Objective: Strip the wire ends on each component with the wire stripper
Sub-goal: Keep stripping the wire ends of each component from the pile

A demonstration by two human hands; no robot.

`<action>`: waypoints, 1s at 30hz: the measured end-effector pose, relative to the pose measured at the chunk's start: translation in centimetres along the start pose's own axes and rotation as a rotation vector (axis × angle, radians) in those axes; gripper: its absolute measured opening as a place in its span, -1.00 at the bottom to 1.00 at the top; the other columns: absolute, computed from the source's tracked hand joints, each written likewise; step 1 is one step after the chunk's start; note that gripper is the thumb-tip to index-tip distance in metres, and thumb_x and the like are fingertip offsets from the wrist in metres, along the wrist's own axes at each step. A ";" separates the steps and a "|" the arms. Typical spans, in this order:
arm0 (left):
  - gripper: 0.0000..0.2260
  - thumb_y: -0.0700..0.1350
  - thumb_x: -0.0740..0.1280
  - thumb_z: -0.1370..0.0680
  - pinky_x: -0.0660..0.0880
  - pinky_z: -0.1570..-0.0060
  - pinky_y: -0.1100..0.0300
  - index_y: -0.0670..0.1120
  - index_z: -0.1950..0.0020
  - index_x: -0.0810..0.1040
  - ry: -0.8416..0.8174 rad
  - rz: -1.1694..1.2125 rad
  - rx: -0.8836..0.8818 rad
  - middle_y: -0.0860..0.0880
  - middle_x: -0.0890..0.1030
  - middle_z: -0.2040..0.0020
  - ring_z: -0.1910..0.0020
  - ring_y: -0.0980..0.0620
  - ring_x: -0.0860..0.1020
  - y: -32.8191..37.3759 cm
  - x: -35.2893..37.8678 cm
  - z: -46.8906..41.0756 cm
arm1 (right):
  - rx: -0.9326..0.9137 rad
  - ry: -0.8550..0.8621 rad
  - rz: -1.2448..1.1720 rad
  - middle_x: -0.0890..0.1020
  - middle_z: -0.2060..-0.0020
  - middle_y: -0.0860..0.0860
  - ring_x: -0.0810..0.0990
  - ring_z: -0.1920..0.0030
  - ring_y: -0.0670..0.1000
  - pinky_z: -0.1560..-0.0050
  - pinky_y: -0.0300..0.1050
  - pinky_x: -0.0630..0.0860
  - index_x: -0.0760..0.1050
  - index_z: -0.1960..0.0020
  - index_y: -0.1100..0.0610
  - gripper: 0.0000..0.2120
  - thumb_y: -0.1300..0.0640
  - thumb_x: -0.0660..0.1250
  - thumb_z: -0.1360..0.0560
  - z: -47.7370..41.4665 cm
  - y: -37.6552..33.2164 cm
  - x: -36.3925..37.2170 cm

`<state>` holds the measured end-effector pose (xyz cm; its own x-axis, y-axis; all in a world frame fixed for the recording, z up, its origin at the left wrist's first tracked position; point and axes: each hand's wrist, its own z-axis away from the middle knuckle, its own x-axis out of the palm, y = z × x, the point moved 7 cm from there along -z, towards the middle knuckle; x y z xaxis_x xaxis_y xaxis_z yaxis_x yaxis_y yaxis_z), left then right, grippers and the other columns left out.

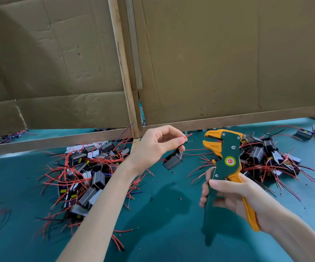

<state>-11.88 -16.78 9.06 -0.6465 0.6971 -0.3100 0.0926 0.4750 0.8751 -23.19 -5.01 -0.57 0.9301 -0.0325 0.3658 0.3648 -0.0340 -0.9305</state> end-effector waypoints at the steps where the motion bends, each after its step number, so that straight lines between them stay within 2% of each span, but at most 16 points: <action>1: -0.92 -0.21 0.35 -0.55 0.50 0.04 0.28 -0.07 0.10 0.60 -0.006 -0.005 -0.011 0.04 0.65 0.29 0.21 0.10 0.59 0.1 0.1 0.1 | 0.007 -0.005 0.009 0.59 0.25 0.29 0.62 0.21 0.31 0.10 0.16 0.59 0.61 0.13 0.19 -0.61 0.10 0.68 -0.15 0.0 0.1 0.2; 5: -0.88 -0.19 0.37 -0.55 0.43 0.25 0.41 -0.03 0.17 0.61 -0.043 -0.022 -0.062 0.08 0.62 0.32 0.31 0.17 0.54 0.2 0.7 0.4 | 0.023 -0.039 0.028 0.57 0.26 0.32 0.62 0.23 0.31 0.11 0.18 0.59 0.60 0.15 0.22 -0.62 0.13 0.67 -0.15 0.2 0.0 0.8; 8: -0.90 -0.20 0.36 -0.55 0.47 0.19 0.33 -0.06 0.16 0.61 -0.078 -0.019 -0.086 0.06 0.61 0.33 0.32 0.13 0.55 0.1 1.1 0.4 | 0.028 -0.079 0.048 0.57 0.25 0.32 0.61 0.22 0.31 0.11 0.17 0.59 0.59 0.13 0.23 -0.64 0.14 0.65 -0.20 0.4 0.0 1.2; 15: -0.90 -0.20 0.36 -0.55 0.45 0.18 0.34 -0.08 0.15 0.61 -0.108 -0.044 -0.114 0.07 0.58 0.35 0.31 0.12 0.52 0.3 1.3 0.6 | 0.048 -0.082 0.098 0.58 0.26 0.31 0.61 0.23 0.31 0.11 0.15 0.58 0.60 0.12 0.22 -0.66 0.14 0.65 -0.23 0.5 0.3 1.0; 20: -0.88 -0.25 0.33 -0.56 0.38 0.23 0.46 -0.11 0.14 0.62 -0.141 -0.071 -0.097 0.17 0.58 0.37 0.34 0.22 0.48 0.6 1.3 0.7 | 0.065 -0.040 0.169 0.56 0.31 0.28 0.59 0.27 0.28 0.15 0.13 0.58 0.59 0.17 0.20 -0.66 0.08 0.66 -0.22 0.8 0.3 0.8; 26: -0.84 -0.22 0.34 -0.55 0.41 0.18 0.43 -0.04 0.18 0.64 -0.176 -0.086 -0.129 0.16 0.61 0.34 0.31 0.21 0.50 0.5 0.9 1.0 | 0.085 0.057 0.262 0.51 0.41 0.24 0.52 0.41 0.18 0.31 0.00 0.55 0.55 0.28 0.15 -0.69 0.04 0.62 -0.18 1.4 0.4 0.9; 30: -0.89 -0.19 0.37 -0.54 0.42 0.16 0.39 -0.07 0.17 0.64 -0.177 -0.105 -0.164 0.11 0.60 0.34 0.30 0.19 0.52 0.0 0.5 1.0 | 0.061 0.171 0.278 0.43 0.53 0.19 0.43 0.55 0.12 0.46 -0.11 0.45 0.45 0.38 0.13 -0.67 -0.02 0.55 -0.16 1.3 1.3 1.6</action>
<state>-11.44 -15.92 8.60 -0.5020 0.7384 -0.4503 -0.1013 0.4669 0.8785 -21.17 -3.77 -1.25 0.9756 -0.1999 0.0909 0.1048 0.0599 -0.9927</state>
